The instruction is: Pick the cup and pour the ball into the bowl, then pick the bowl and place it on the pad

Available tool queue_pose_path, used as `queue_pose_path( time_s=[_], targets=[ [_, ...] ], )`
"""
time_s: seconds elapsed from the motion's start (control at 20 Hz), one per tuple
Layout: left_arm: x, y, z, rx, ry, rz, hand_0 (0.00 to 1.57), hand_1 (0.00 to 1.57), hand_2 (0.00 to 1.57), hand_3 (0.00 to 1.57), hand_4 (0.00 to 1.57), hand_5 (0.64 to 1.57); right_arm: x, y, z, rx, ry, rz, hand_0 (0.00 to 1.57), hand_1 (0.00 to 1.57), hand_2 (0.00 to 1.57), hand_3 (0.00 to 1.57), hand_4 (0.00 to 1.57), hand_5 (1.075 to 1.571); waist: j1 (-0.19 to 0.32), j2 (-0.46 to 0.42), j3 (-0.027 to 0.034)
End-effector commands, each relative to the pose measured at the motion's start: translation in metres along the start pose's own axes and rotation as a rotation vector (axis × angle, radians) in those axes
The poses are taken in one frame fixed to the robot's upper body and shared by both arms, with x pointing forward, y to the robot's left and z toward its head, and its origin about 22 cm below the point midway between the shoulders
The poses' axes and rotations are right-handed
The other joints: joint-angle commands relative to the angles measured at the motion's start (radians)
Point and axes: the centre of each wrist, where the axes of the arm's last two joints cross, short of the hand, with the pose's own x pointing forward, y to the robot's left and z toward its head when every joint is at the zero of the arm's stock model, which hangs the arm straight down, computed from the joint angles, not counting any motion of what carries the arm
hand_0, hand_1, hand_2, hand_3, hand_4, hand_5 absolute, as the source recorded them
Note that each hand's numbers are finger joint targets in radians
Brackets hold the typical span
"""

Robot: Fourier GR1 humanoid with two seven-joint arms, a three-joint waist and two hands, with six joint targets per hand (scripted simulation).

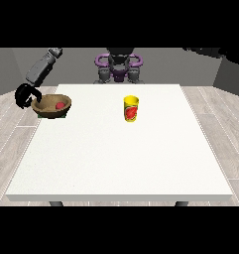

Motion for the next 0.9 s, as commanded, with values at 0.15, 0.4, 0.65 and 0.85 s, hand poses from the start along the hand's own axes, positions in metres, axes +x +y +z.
queue_pose_path(
  time_s=[0.15, 0.4, 0.65, 0.85],
  targets=[
    [0.007, 0.002, 0.014, 0.000, -0.030, 0.013, 0.00, 0.00, 0.00, 0.00, 0.70, 1.557, 0.014, -0.033, 0.001, -0.009, -0.035, 0.016, 1.57, 1.57, 1.57, 0.00, 0.98, 1.569, 0.011, 0.029, -0.0013],
    [0.021, -0.005, 0.006, -0.022, 0.041, 0.018, 0.00, 0.00, 0.00, 0.00, 0.69, 1.557, -0.010, -0.005, 0.000, 0.021, 0.048, 0.079, 1.57, 1.57, 1.57, 0.63, 0.99, 1.566, 0.023, -0.035, -0.0015],
    [-0.007, -0.011, 0.008, -0.011, 0.152, 0.017, 0.00, 0.00, 0.00, 0.00, 0.67, 1.555, -0.042, 0.038, 0.005, 0.079, 0.168, 0.106, 1.57, 1.57, 1.57, 1.06, 0.99, 1.563, -0.003, -0.148, -0.0034],
    [-0.027, 0.002, 0.023, 0.016, 0.180, -0.001, 0.00, 0.00, 0.00, 0.00, 0.66, 1.548, -0.023, 0.008, 0.003, 0.092, 0.252, 0.131, 1.57, 1.57, 1.57, 1.41, 0.98, 1.561, -0.015, -0.185, -0.0039]
  ],
)
